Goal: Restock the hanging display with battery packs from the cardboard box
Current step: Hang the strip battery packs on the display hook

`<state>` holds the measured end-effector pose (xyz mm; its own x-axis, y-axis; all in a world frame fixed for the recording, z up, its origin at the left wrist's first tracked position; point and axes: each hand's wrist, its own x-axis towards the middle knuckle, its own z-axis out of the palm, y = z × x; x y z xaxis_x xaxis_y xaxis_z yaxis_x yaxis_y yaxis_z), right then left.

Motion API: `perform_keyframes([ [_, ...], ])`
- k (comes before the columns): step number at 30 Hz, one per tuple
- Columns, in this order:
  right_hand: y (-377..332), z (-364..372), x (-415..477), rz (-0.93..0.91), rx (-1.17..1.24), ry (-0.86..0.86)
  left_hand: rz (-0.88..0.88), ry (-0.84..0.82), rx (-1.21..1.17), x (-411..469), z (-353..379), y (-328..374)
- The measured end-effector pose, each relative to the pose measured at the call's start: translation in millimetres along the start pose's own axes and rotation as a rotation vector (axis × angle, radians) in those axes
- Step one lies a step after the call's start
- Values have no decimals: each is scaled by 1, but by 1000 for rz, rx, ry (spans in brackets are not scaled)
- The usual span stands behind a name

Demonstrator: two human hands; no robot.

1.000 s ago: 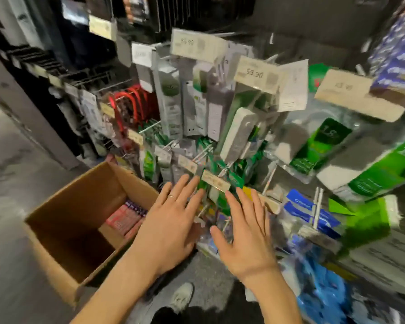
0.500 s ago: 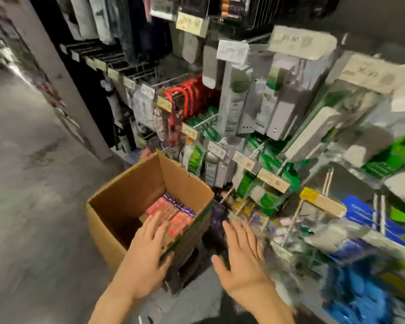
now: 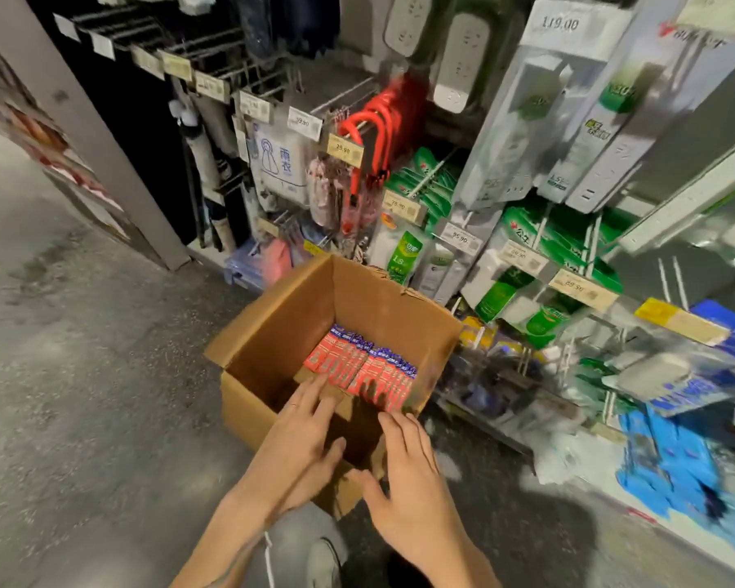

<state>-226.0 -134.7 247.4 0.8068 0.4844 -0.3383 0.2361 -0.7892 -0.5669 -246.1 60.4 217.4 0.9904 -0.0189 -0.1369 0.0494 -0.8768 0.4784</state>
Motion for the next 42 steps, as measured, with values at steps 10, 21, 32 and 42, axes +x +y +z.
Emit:
perform_keyframes([
  [10, 12, 0, 61, 94, 77, -34, -91, -264, -241, 71, 21, -2],
  [21, 34, 23, 137, 292, 90, -118, -345, -456, -7, 149, 53, -67],
  [32, 54, 86, 240, 508, 2, -139, -164, -415, 112, 286, 177, -134],
  [42, 79, 135, 279, 650, 70, -173, -142, -483, 382, 314, 251, -192],
])
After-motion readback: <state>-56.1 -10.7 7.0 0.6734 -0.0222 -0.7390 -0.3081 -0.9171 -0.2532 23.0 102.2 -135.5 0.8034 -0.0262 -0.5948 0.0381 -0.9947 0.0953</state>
